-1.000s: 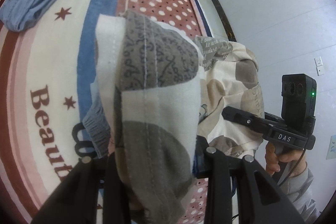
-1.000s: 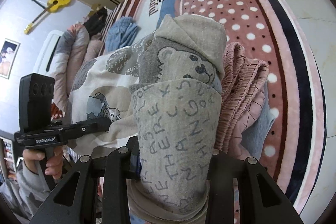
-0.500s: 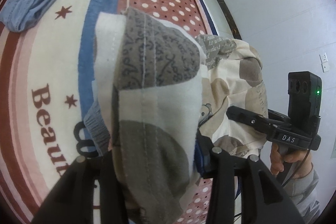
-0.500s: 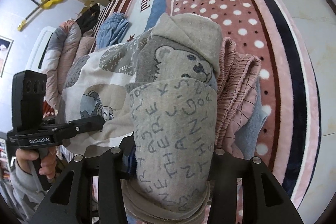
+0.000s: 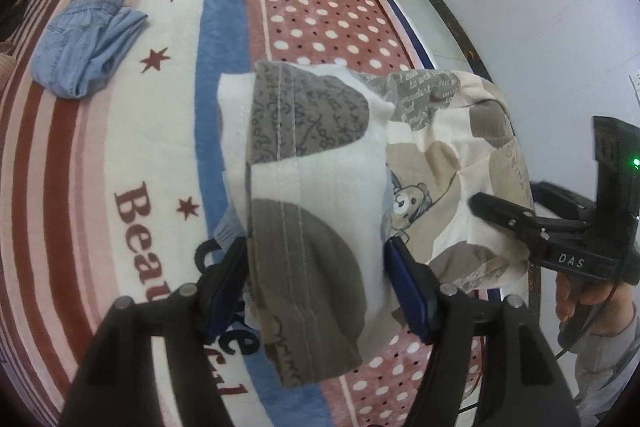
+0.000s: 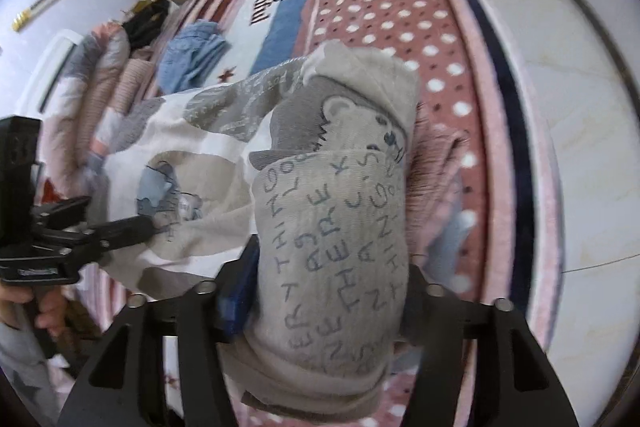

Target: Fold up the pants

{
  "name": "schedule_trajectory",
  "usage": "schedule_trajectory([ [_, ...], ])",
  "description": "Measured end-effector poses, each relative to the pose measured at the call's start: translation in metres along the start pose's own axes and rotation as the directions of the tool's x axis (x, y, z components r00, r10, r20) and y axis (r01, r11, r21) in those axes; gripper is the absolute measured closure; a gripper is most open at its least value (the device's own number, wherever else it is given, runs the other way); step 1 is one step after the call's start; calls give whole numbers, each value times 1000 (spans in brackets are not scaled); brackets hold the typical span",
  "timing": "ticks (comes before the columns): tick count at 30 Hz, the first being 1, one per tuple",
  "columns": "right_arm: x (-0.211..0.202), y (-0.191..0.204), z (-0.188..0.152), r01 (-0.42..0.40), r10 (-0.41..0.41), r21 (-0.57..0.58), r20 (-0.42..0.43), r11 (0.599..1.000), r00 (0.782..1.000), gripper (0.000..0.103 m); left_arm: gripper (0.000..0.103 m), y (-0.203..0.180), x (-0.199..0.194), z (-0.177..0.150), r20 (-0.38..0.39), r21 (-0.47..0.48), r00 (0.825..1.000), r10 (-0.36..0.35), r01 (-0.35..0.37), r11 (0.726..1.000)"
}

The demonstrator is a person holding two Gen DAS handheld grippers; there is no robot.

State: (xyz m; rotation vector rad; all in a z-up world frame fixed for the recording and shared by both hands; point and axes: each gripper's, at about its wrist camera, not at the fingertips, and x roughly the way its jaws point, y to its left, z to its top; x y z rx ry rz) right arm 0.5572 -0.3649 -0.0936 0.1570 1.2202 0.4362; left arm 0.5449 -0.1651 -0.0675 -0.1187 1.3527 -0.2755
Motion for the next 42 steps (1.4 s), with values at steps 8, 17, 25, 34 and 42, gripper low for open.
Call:
schedule_trajectory([
  [8,-26,8,-14,72,-70,-45,55,996,996,33,30,-10,-25,-16,65,39,995,72,-74,996],
  [17,-79,38,-55,88,-83,-29,157,996,984,24,24,-17,-92,-51,204,76,972,118,-136,988],
  [25,-149,109,-119,155,-134,-31,352,987,926,10,19,-15,-174,-110,396,139,910,121,-190,972],
  [34,-210,221,-223,263,-188,-15,659,965,728,1,1,9,-252,-226,692,138,708,141,-322,937],
  [42,-138,255,-304,310,-132,-58,821,949,556,1,1,71,-180,-321,789,-2,583,195,-315,949],
])
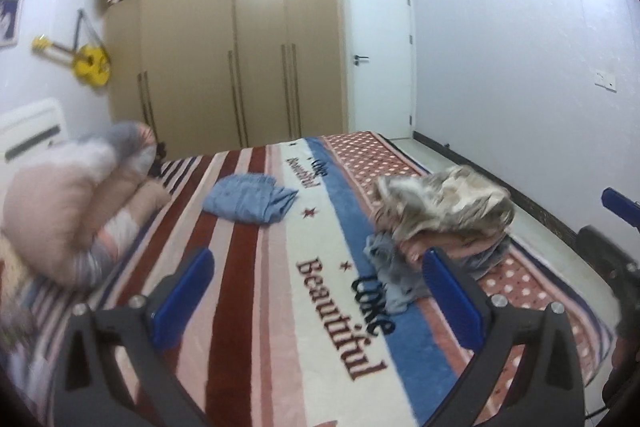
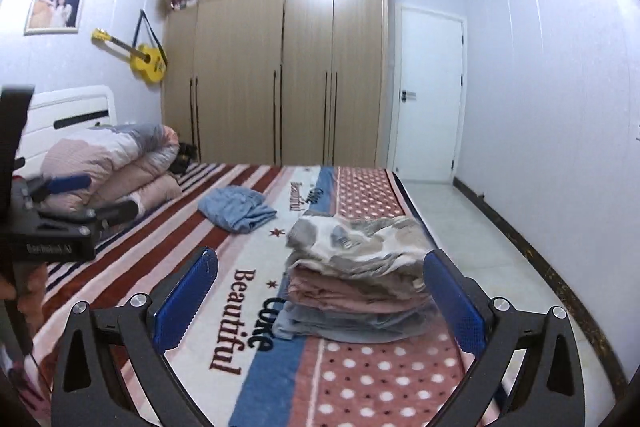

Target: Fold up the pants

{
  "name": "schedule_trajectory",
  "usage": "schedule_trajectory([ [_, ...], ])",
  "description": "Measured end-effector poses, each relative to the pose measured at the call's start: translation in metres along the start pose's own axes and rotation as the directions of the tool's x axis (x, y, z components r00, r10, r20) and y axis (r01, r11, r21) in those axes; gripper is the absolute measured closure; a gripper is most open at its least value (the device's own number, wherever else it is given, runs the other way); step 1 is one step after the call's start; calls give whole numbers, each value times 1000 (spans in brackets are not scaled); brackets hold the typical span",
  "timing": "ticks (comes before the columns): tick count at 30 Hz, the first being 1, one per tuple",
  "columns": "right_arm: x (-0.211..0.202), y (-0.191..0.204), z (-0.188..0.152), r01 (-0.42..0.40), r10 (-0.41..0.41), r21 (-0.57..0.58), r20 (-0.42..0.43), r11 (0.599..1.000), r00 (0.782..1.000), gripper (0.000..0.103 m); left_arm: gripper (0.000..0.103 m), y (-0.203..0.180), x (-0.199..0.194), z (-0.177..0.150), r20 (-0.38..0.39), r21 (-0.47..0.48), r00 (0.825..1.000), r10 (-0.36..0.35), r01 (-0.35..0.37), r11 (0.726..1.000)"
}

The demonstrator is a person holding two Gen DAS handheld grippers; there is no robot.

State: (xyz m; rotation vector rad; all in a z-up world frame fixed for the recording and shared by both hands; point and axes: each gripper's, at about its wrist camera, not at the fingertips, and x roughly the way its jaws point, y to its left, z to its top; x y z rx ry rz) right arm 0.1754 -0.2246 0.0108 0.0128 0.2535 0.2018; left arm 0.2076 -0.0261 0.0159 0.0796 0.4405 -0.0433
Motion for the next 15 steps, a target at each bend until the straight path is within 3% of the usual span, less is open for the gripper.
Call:
schedule_trajectory([
  [6,5,35,-78,-33,35,-28,63,999,997,1,1,25,17,-95,8,-67,1000,7,-7,998],
  [10,22,48,-112,-76,76,-7,54,997,996,1,1,32,18,-119,25,-60,999,38,-36,998],
  [15,28,54,-128,-91,90,1,77,996,993,1,1,31,9,-128,77,-47,995,60,-57,997],
])
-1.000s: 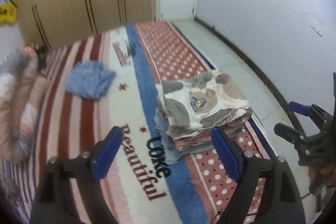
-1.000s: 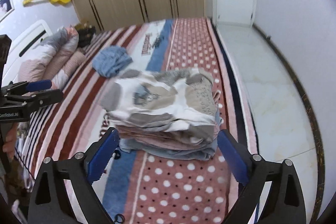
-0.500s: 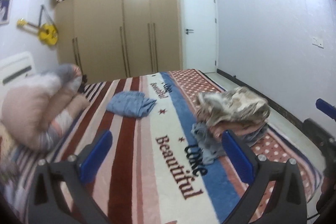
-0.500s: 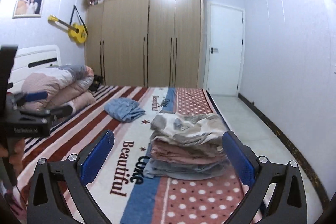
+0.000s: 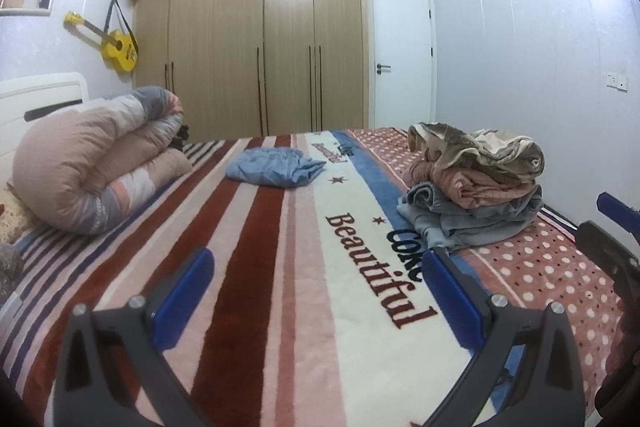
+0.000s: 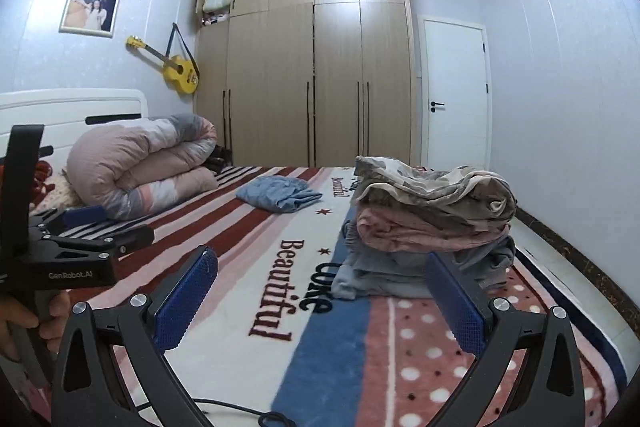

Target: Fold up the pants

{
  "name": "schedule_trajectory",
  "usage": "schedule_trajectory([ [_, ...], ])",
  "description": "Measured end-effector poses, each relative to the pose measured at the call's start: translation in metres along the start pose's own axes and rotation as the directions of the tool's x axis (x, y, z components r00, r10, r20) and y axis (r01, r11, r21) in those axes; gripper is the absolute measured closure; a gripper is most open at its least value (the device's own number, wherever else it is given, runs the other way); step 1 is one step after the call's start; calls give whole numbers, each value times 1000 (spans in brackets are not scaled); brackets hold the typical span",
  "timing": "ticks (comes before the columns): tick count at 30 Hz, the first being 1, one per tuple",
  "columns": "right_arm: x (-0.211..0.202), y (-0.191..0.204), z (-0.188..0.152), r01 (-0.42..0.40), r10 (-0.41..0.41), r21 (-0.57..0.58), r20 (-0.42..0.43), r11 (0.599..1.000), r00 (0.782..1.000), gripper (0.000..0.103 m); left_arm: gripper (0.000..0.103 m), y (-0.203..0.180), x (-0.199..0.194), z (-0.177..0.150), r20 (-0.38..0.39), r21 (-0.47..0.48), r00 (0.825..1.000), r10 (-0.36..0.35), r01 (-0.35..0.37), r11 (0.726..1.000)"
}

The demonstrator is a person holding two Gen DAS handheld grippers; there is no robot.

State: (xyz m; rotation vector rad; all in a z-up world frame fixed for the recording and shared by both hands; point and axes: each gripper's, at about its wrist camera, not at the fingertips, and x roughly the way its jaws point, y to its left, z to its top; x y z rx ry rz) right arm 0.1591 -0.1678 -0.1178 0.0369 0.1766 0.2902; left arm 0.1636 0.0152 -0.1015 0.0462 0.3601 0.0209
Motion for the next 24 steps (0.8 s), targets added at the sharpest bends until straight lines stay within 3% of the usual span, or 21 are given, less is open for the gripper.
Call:
schedule_trajectory([
  [24,-8,1,-5,24,-24,-25,1,999,1000,1,1,-6,-9,-4,34,1,999,14,-14,1000],
])
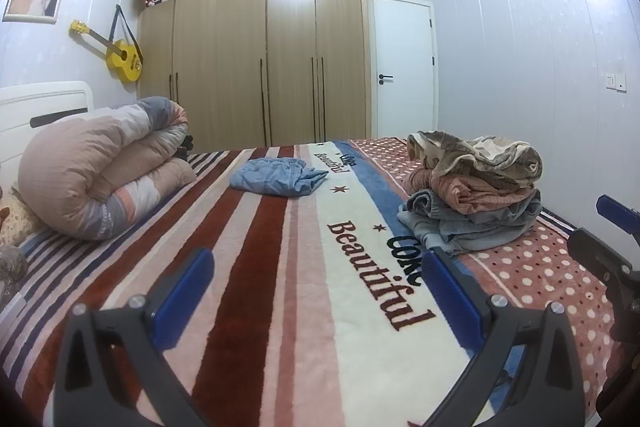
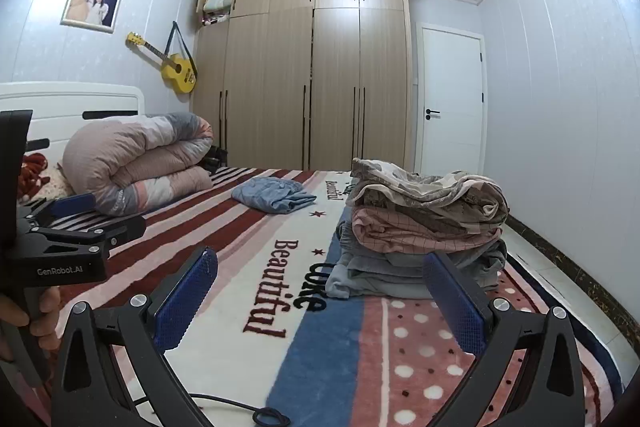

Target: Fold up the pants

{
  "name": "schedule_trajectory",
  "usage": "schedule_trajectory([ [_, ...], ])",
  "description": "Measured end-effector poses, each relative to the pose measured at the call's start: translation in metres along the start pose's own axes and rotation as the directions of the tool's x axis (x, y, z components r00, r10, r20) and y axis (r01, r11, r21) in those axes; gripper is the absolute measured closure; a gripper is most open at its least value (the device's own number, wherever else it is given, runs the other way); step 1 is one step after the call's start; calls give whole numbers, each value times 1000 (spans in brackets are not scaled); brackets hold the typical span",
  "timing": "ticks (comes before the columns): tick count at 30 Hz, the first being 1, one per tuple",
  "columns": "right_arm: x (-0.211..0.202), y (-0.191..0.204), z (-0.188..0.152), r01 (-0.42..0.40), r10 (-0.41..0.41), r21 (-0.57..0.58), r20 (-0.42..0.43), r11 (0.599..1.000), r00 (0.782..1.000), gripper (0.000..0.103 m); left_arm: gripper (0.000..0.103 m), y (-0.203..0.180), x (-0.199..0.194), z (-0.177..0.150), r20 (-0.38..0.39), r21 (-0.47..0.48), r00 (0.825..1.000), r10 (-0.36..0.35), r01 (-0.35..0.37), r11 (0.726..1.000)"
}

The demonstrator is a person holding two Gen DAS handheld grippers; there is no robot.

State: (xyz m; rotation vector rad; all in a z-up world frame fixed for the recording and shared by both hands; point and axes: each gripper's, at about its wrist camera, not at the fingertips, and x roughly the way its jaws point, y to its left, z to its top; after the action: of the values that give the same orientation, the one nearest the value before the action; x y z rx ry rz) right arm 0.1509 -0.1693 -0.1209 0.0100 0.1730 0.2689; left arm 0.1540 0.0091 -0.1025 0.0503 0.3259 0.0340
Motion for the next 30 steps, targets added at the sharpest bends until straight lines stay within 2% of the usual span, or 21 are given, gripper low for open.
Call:
schedule_trajectory([
  [30,5,0,-1,2,-2,-7,3,1000,1000,1,1,2,-5,1,-4,-13,1000,-27,27,1000],
])
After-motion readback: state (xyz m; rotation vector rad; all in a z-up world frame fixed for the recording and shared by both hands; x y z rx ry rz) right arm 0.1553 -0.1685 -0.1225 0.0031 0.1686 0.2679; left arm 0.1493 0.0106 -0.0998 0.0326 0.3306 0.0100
